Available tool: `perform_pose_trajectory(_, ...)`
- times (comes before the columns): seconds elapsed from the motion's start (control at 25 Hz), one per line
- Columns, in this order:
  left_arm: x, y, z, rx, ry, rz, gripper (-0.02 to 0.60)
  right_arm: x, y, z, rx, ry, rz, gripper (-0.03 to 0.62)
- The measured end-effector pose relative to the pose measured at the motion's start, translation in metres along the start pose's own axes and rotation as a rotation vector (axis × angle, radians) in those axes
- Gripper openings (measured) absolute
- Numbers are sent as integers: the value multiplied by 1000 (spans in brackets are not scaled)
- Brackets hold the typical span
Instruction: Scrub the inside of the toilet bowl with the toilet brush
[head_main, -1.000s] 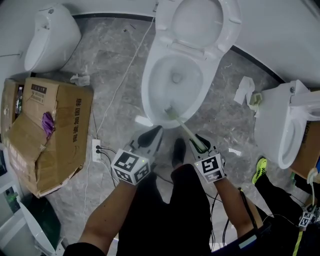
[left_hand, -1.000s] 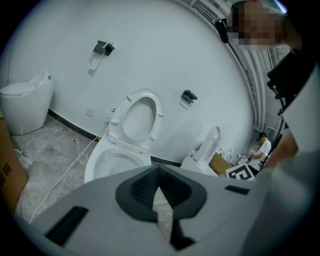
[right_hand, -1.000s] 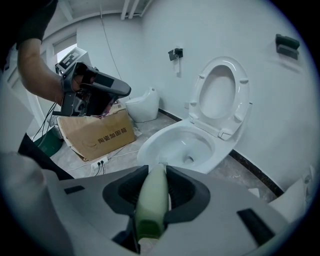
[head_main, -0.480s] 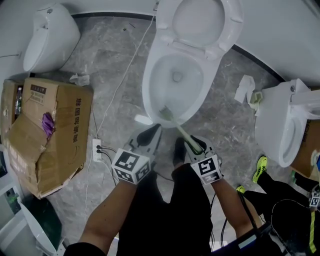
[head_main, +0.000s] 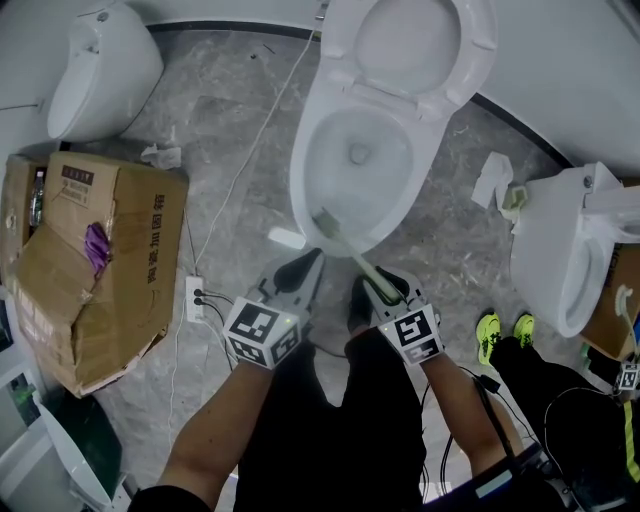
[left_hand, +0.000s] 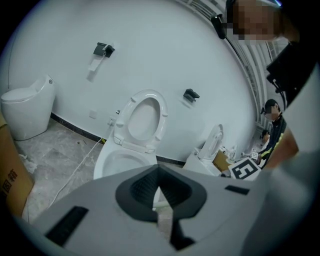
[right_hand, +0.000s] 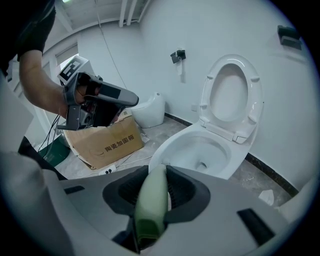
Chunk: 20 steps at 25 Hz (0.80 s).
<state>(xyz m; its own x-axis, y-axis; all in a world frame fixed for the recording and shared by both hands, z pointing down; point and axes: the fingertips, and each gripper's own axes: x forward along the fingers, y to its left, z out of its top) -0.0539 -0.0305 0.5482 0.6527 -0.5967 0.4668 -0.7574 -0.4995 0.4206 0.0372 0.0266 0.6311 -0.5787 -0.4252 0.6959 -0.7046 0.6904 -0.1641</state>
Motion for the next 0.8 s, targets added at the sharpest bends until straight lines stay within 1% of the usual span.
perform_pose_trajectory(0.16,0,4,1,-4,-2,0,9,5,1,4,21,-3,9,117)
perform_pose_trajectory(0.32,0,9,2,-8,1,0,9,12,3,9,18,-1,10,117)
perform_pose_trajectory(0.8,3,24,8,-17,2,-7,9,33,-3,24,9,0,-24,117)
